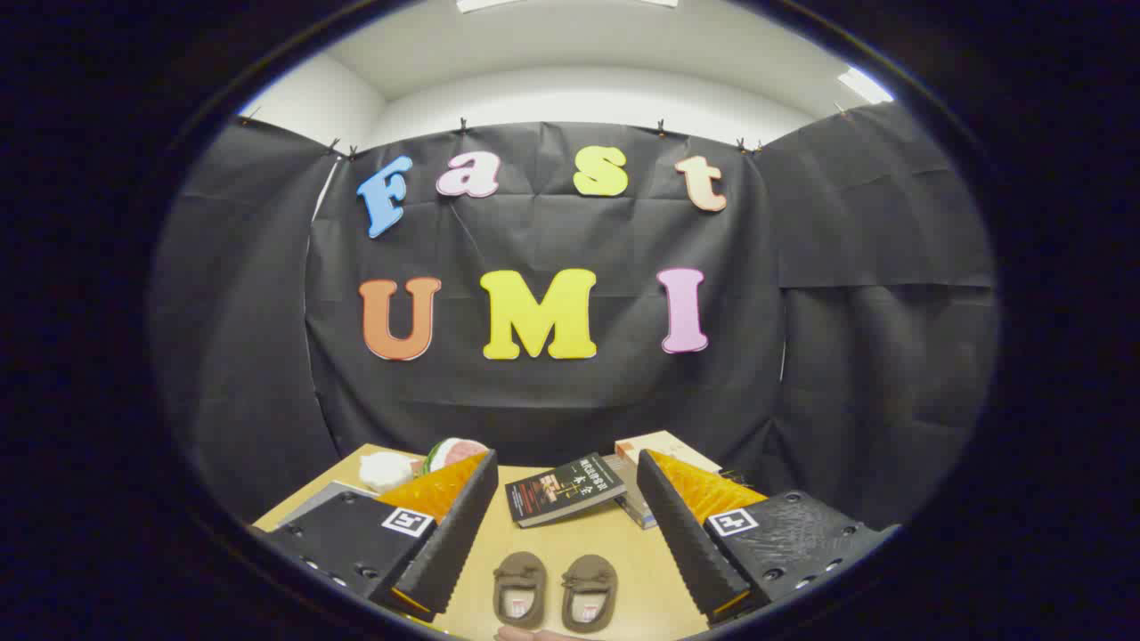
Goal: Open the storage box then place both shoes into the box .Put the left shoe in first, then the right shoe, with the right side of both shoes facing outward in a uniform manner.
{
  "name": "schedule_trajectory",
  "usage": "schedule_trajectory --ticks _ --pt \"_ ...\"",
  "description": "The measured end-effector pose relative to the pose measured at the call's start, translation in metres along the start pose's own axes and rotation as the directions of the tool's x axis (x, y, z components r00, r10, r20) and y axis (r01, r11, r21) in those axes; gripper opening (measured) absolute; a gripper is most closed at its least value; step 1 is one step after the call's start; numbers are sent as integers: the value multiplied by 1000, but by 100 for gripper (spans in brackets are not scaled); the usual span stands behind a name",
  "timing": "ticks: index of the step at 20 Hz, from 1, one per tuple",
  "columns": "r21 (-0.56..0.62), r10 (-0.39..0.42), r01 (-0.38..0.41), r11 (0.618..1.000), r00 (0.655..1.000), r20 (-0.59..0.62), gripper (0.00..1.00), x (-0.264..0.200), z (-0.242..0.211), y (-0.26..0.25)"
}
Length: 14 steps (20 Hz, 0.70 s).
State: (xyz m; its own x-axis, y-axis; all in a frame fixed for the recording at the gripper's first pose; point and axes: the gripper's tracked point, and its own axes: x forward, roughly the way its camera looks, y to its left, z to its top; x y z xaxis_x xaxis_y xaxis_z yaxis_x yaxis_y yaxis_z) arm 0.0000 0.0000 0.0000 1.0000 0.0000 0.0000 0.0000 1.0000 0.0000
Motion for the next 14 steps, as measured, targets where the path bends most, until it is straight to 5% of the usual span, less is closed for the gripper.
schedule_trajectory --ticks 14 --pt "28 60 -59 998 996 -65 96 40 -35 10"
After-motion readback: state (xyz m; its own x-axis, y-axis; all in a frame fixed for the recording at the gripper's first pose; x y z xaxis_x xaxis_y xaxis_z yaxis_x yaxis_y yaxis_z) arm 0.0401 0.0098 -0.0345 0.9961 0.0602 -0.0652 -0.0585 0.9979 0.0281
